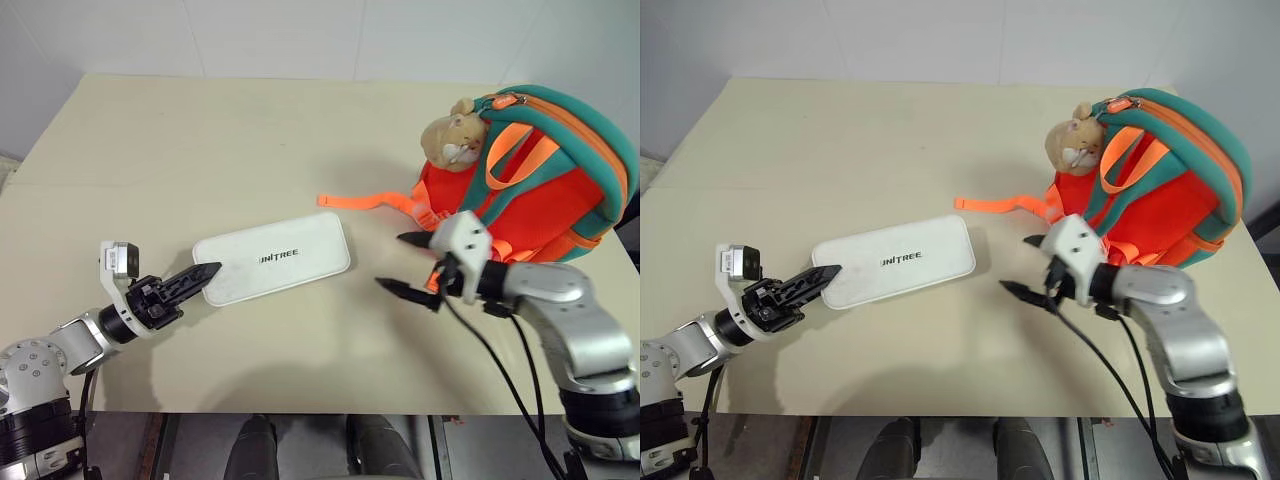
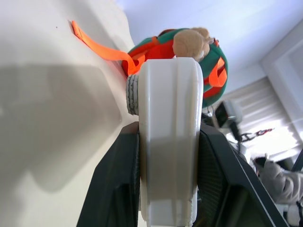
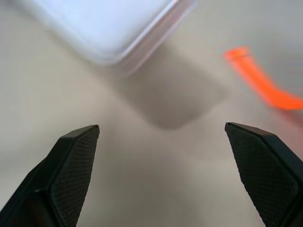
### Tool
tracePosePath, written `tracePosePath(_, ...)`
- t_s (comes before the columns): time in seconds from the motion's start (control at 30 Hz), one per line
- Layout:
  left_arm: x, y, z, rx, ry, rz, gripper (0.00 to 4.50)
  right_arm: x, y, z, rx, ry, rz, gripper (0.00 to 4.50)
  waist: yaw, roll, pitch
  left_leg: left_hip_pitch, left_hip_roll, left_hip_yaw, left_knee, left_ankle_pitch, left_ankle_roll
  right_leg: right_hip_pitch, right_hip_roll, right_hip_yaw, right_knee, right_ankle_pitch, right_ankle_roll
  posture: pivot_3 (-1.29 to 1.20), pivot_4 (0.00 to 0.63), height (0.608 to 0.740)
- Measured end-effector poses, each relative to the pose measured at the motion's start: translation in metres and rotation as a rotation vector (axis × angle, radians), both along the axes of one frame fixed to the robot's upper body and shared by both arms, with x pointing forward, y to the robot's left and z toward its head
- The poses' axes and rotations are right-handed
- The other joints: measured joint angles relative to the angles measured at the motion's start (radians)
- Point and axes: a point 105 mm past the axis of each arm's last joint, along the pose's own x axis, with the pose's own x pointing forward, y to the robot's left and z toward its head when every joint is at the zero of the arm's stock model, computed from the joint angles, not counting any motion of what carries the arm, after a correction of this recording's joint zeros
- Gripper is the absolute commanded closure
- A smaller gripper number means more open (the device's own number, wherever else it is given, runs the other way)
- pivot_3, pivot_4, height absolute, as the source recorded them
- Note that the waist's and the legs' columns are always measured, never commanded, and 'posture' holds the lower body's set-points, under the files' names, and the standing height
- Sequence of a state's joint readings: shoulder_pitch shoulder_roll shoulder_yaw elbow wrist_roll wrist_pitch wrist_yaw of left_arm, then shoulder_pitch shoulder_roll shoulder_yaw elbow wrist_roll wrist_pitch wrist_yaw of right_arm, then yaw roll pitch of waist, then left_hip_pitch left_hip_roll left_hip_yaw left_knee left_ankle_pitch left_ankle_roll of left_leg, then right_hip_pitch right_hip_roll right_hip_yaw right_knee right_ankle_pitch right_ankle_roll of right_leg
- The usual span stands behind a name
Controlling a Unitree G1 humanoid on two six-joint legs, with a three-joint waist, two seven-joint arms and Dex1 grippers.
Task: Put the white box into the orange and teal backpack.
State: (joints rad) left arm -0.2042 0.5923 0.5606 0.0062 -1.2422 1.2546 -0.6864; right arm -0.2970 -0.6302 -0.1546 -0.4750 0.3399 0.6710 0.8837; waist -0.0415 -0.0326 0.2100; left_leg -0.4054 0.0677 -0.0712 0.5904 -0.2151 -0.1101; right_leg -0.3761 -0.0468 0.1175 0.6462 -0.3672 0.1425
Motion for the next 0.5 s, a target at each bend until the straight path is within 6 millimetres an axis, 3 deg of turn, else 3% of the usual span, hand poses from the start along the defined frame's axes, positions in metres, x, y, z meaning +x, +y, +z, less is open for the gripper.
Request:
tracePosePath(0.3, 0.003, 0.0, -0.003, -0.035, 0.017, 0.046, 3.25, -0.024, -0.064, 0.009, 0.194, 0.028, -0.211, 0.0, 0.012, 0.0, 0.0, 0.0, 0.0, 0.0, 0.001, 0.0, 0.0, 0.001, 0.0, 0.001, -0.001, 0.0, 0.001, 0.0, 0.15, 0.74)
tracePosePath(0.5, 0.005, -0.003, -0.005, -0.035, 0.032, 0.048, 3.25, -0.015, -0.088, 0.017, 0.22, -0.035, -0.324, 0.0, 0.009, 0.0, 0.0, 0.0, -0.001, 0.001, 0.001, 0.0, 0.0, 0.001, 0.0, 0.001, -0.001, 0.001, 0.001, 0.0, 0.15, 0.74)
